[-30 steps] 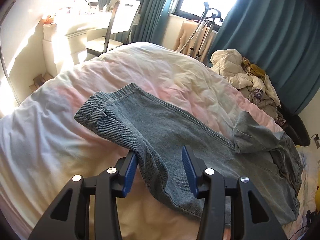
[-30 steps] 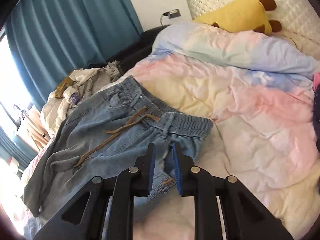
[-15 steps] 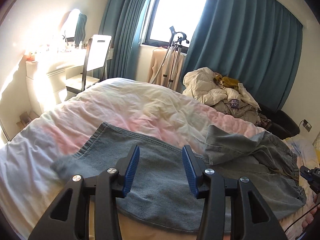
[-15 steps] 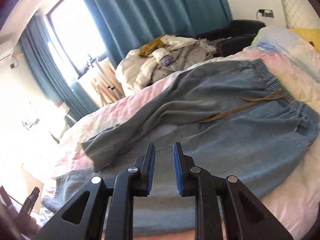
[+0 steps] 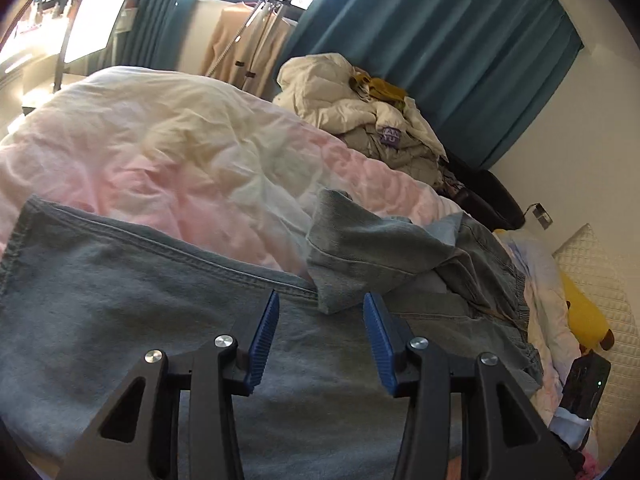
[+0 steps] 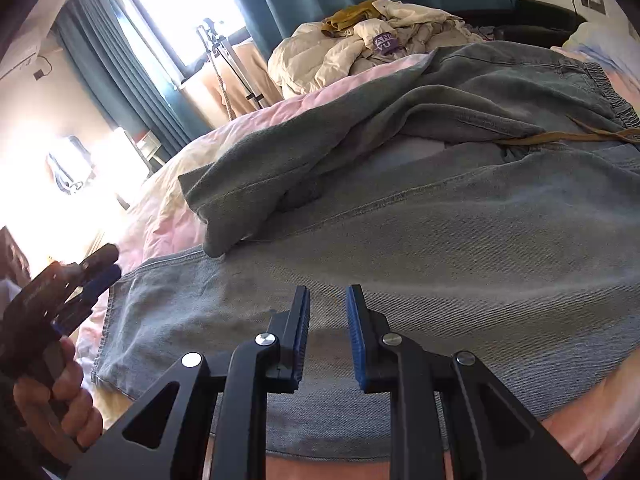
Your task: Fold clothes
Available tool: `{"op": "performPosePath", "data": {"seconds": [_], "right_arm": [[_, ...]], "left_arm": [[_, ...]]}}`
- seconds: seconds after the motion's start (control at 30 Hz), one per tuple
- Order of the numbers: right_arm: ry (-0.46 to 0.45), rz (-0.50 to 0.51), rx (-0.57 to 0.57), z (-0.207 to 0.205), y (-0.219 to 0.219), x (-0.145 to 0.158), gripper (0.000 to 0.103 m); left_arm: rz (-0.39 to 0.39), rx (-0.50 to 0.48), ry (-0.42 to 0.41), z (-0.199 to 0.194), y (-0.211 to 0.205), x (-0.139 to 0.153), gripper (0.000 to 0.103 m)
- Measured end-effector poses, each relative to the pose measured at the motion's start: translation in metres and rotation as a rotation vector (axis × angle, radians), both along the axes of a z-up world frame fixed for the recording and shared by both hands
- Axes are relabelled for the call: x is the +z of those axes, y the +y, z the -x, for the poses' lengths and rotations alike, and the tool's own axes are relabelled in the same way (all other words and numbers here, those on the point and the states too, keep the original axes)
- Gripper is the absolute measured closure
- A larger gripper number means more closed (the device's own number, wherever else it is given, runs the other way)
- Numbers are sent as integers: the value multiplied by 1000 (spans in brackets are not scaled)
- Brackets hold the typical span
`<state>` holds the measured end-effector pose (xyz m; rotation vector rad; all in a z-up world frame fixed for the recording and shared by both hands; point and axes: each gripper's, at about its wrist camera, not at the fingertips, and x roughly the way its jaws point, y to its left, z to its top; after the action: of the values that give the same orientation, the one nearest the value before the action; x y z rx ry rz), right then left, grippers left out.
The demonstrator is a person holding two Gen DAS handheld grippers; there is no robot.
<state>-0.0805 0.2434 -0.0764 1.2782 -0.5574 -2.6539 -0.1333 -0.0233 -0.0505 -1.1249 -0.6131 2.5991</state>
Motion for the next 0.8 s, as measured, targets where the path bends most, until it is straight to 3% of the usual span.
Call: {"op": "performPosePath", "data": {"seconds": [0.13,0.27,0.37,0.53,0.67,0.8], "right_arm": [[-33,31,35,4,-1,-11,85],[-19,-16,27,10,-3,-13,85],[-9,-37,7,17,0,-16,85],[-22,-16,-57,30,15,-24,85],[-42,0,-117,31,33,-30,85],[-65,46,-192,28,60,-34,85]], "left_arm": [[-1,-83,-33,46,33,-23,58],[37,-70,-28,71,52,-45,58],[40,-71,28,75,54,-49,58],[35,-73,111,80,53,-38,64],[56,-37,158,89,66,-25,81],[94,-20,200,101,92,1,88]]}}
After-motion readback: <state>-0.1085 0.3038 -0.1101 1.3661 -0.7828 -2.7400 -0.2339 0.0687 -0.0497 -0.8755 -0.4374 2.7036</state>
